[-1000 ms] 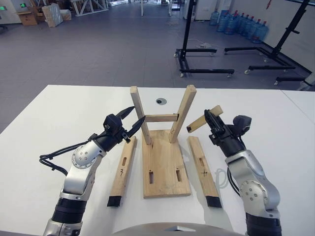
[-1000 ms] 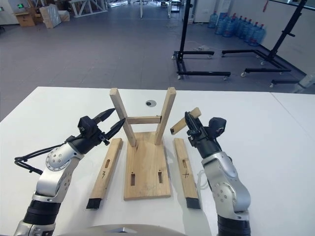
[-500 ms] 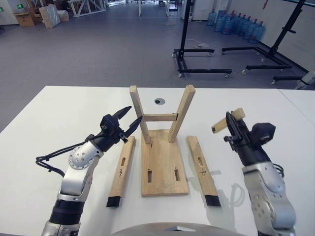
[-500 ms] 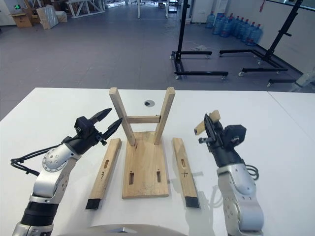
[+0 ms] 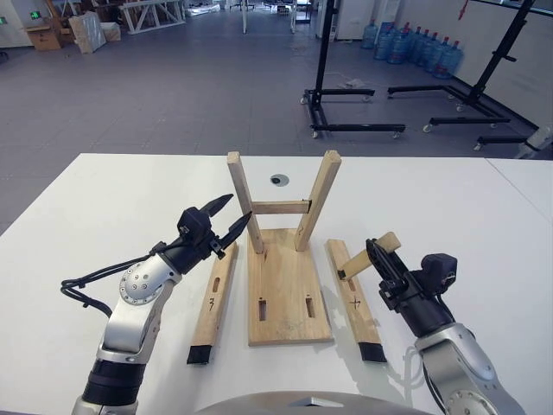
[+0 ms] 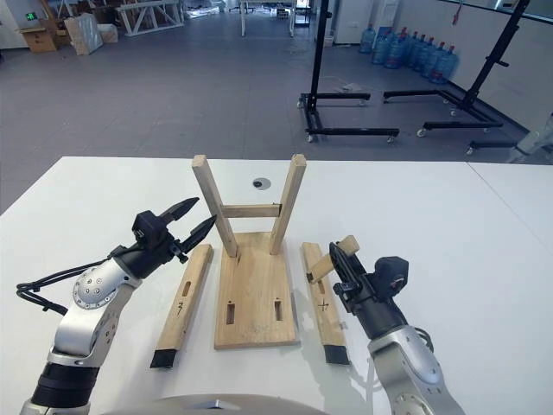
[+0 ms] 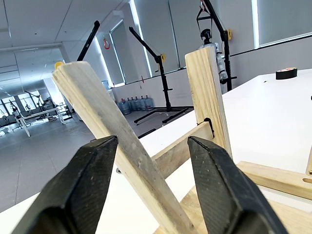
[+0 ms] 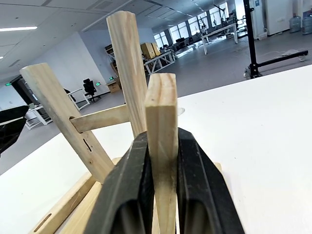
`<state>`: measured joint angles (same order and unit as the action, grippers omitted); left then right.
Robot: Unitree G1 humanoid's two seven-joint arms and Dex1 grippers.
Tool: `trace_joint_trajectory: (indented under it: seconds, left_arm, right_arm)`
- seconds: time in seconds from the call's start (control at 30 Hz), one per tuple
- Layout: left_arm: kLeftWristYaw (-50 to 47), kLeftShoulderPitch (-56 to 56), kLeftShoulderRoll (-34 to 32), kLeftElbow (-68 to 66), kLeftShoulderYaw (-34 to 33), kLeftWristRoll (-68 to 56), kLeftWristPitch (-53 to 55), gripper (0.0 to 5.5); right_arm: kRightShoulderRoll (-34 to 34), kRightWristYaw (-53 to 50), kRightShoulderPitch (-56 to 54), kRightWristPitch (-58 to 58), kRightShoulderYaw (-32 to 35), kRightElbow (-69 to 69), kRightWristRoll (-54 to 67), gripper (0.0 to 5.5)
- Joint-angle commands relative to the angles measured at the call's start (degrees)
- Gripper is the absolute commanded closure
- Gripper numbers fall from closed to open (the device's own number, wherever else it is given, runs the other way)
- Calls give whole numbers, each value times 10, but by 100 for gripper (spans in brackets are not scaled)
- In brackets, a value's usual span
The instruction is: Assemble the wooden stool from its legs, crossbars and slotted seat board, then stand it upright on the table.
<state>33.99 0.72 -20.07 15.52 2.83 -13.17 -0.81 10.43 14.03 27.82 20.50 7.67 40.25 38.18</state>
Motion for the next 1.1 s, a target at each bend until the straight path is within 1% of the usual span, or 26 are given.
trace_joint_trajectory:
  seconds: [0.03,0.43,0.77,1.1]
  left_arm:
    - [6,0,-9,2,0,-2,7,288]
    - [11,1,-8,4,4,-2,9,288]
    - [11,6,-6,-2,6,-2,9,288]
    - [9,16,-2,-14,9,3,3,288]
  right_arm:
    - [-5,-7,13,-9,5,-1,-8,512]
    - [-11,-14,12,-23,18,-35,-29,512]
    - [-16,-7,18,-34,9,-42,-34,512]
    - [-7,-3,3,-38,3,-56,-59,512]
